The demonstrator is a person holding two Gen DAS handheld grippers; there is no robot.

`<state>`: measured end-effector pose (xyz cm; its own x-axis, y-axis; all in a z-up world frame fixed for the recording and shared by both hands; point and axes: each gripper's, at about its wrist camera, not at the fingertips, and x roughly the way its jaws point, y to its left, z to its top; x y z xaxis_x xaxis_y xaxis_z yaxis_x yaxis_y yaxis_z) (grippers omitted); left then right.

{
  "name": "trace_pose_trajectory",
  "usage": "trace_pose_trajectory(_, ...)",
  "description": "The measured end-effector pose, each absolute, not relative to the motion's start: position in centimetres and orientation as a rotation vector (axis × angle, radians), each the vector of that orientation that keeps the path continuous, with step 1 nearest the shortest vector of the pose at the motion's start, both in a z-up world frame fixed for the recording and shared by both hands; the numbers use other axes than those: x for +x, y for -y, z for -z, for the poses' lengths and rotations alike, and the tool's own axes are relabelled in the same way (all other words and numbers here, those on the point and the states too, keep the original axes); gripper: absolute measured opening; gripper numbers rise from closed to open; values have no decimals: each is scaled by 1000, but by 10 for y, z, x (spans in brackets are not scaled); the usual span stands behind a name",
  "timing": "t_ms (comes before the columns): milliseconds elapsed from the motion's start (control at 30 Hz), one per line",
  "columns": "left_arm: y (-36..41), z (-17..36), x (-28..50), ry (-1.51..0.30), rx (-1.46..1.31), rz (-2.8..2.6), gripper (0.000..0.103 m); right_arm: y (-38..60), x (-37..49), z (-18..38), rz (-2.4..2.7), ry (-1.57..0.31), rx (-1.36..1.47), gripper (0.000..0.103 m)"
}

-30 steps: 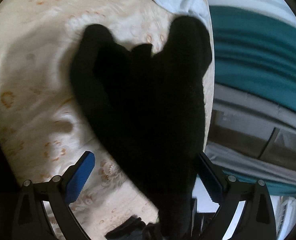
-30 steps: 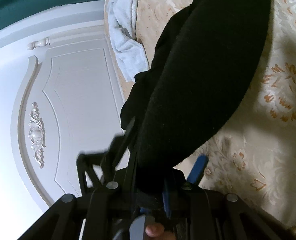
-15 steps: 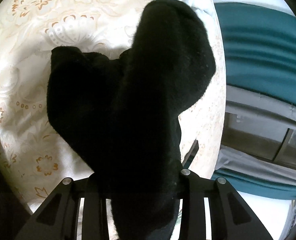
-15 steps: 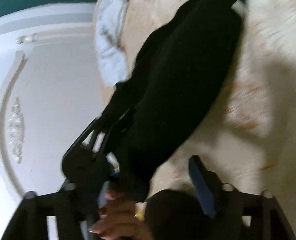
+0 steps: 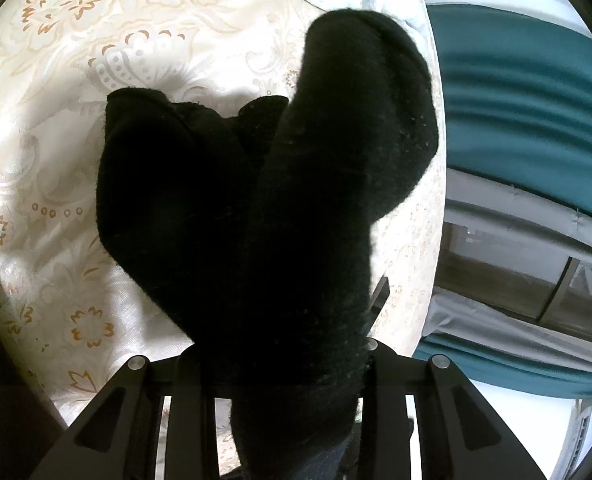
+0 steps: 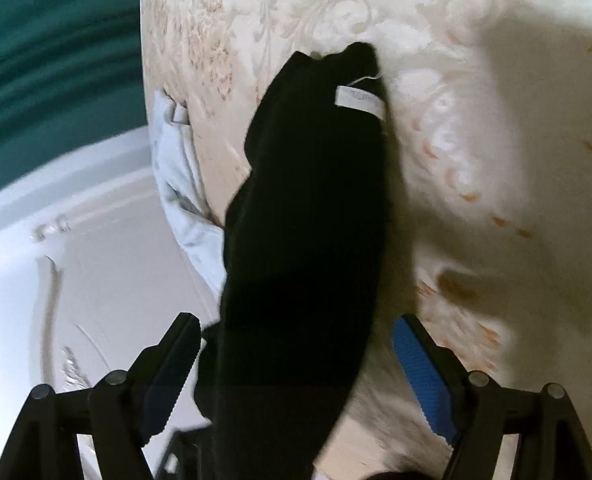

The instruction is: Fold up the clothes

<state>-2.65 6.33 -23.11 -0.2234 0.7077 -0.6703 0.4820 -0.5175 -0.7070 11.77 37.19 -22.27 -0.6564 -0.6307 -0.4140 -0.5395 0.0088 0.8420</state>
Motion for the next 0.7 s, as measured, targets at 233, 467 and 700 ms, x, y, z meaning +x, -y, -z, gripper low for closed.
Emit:
trace_pose_trajectory(233,-52,232,-28,1436,-1839,-1810,30,-353,76,235,1805,2123,1391,84)
trace_pose_trajectory(467,-36,212,-28,1273,-1781,-1939,28,-328,49,197,2104,1723,1523,33)
trace_pose_trajectory(700,-56,127,-6,963,-1504,-2054,28,-346,82,106,2341,1528,1266,31)
